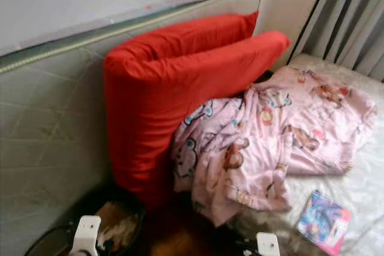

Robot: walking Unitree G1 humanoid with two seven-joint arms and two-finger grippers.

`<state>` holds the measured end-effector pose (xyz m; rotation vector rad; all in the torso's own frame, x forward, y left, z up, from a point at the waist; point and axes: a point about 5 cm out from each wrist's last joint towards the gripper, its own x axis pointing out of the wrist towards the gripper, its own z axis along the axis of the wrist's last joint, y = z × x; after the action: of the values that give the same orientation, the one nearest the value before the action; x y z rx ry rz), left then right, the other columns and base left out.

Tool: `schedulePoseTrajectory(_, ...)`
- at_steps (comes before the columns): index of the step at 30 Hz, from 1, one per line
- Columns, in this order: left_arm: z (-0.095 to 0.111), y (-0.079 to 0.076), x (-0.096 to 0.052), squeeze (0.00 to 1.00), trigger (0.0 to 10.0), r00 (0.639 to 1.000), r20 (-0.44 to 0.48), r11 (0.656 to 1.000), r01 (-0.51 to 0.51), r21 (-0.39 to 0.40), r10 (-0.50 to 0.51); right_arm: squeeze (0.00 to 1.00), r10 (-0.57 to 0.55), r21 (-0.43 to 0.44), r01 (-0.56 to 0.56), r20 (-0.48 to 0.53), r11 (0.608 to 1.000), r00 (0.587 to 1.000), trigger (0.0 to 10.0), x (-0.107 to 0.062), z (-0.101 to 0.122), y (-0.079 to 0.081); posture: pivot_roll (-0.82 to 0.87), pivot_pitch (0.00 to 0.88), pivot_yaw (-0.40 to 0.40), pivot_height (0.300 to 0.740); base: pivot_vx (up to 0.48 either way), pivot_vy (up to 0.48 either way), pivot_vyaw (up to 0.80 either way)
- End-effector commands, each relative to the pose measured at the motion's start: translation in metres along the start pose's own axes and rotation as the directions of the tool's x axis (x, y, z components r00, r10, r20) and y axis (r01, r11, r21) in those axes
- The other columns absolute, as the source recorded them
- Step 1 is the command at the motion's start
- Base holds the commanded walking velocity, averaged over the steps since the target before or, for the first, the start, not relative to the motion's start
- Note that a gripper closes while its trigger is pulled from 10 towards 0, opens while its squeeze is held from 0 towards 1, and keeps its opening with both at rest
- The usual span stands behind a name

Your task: Clean up the room

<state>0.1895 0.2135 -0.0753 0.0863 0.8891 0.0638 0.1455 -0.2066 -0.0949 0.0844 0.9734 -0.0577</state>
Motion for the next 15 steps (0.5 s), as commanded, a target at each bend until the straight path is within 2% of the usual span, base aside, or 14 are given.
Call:
schedulePoseTrajectory(1,-0.008,0.000,-0.002,0.00,10.0,1.000,-0.022,1.000,0.011,-0.002,-0.011,0.00,-0.008,-0.002,0.008,-0.012,1.000,1.000,10.0,-0.001,-0.003,-0.002,0.01,0.026,-0.065,0.734,0.000,0.480,0.00)
schedulePoseTrajectory(7,-0.022,0.027,-0.009,0.00,10.0,0.999,-0.031,1.000,-0.013,-0.009,0.012,0.00,-0.007,-0.007,0.007,-0.027,1.000,1.000,10.0,-0.001,-0.006,-0.002,0.01,0.026,-0.066,0.734,0.000,0.480,0.00)
schedulePoseTrajectory(10,-0.023,0.027,-0.010,0.00,10.0,1.000,-0.027,1.000,-0.013,-0.014,0.013,0.00,-0.007,-0.011,0.007,-0.031,1.000,1.000,10.0,-0.002,-0.006,-0.003,0.01,0.026,-0.066,0.734,0.000,0.363,0.00)
schedulePoseTrajectory(11,-0.016,0.020,-0.007,0.00,10.0,1.000,-0.015,1.000,-0.007,-0.009,0.006,0.00,-0.004,-0.020,0.004,-0.031,1.000,1.000,10.0,-0.001,-0.006,-0.002,0.01,0.026,-0.066,0.734,0.000,0.000,0.00)
schedulePoseTrajectory(14,-0.009,0.013,-0.004,0.00,10.0,1.000,-0.006,1.000,0.000,-0.004,0.000,0.00,-0.001,-0.028,0.000,-0.030,1.000,1.000,10.0,-0.001,-0.006,-0.002,0.01,0.027,-0.065,0.734,0.000,0.000,0.00)
schedulePoseTrajectory(15,-0.006,0.008,-0.003,0.00,10.0,1.000,-0.003,1.000,0.004,-0.004,-0.004,0.00,0.001,-0.031,-0.002,-0.030,1.000,1.000,10.0,-0.001,-0.006,-0.002,0.01,0.027,-0.065,0.734,0.000,0.000,0.80)
